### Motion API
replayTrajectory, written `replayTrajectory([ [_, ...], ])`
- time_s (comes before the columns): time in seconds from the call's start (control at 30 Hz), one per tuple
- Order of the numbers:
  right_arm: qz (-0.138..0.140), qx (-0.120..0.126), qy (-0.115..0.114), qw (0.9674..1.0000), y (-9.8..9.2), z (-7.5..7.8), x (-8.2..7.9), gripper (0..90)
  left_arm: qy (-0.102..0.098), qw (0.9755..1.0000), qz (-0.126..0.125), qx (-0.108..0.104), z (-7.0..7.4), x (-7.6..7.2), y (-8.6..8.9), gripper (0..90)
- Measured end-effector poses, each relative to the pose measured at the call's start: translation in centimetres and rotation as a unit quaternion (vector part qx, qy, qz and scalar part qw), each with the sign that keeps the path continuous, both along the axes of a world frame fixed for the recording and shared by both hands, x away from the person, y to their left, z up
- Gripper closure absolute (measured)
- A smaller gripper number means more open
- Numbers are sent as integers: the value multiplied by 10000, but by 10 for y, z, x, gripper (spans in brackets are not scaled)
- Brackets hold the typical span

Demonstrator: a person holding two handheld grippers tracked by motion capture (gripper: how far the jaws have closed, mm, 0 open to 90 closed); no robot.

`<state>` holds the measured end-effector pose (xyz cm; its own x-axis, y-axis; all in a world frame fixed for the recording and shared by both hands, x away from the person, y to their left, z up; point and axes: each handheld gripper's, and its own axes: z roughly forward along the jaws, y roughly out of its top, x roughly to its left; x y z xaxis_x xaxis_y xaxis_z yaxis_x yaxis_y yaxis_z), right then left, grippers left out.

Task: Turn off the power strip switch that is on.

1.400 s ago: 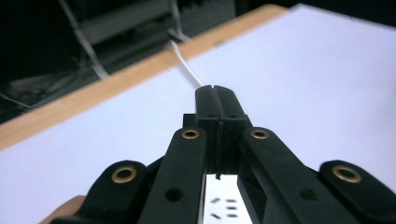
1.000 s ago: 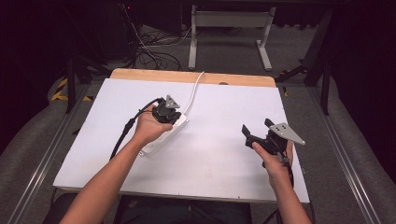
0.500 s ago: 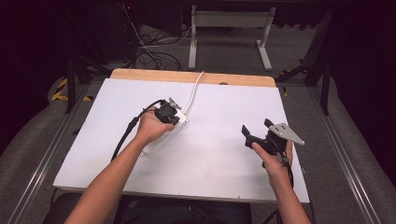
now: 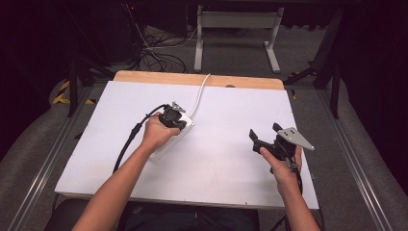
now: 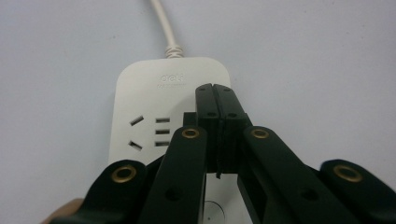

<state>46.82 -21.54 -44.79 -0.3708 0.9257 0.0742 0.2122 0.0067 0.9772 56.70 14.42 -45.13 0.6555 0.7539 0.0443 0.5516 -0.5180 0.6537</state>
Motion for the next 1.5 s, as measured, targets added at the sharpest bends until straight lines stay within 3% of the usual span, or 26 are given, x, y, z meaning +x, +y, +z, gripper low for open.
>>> replayTrajectory([
  [0.13,-27,-4,21,10000,-1,0,-1,83,-4,9999,44,-111,-1,-1,1,900],
  [0.27,-19,-21,-4,10000,0,0,-2,83,45,9992,139,-379,-4,-1,6,900],
  [0.37,-29,-12,23,10000,0,0,-2,83,-7,9997,131,-196,-4,-1,3,900],
  [0.47,-40,-16,8,10000,0,0,-2,83,84,9996,148,-246,-3,0,4,900],
  [0.8,-31,-26,19,10000,0,0,-3,84,95,9994,155,-292,-3,1,4,900],
  [0.97,-46,-13,52,10000,0,-1,-2,83,-10,9999,104,-28,-1,-1,-1,900],
  [1.2,-61,-53,45,10000,0,-2,-2,90,28,9995,202,-251,0,3,1,900],
  [1.37,-97,-49,40,9999,-1,-2,-1,95,-11,9995,193,-266,1,2,4,900],
  [1.5,-102,-53,25,9999,-1,-2,-1,95,-108,9985,193,-503,8,-2,12,900],
])
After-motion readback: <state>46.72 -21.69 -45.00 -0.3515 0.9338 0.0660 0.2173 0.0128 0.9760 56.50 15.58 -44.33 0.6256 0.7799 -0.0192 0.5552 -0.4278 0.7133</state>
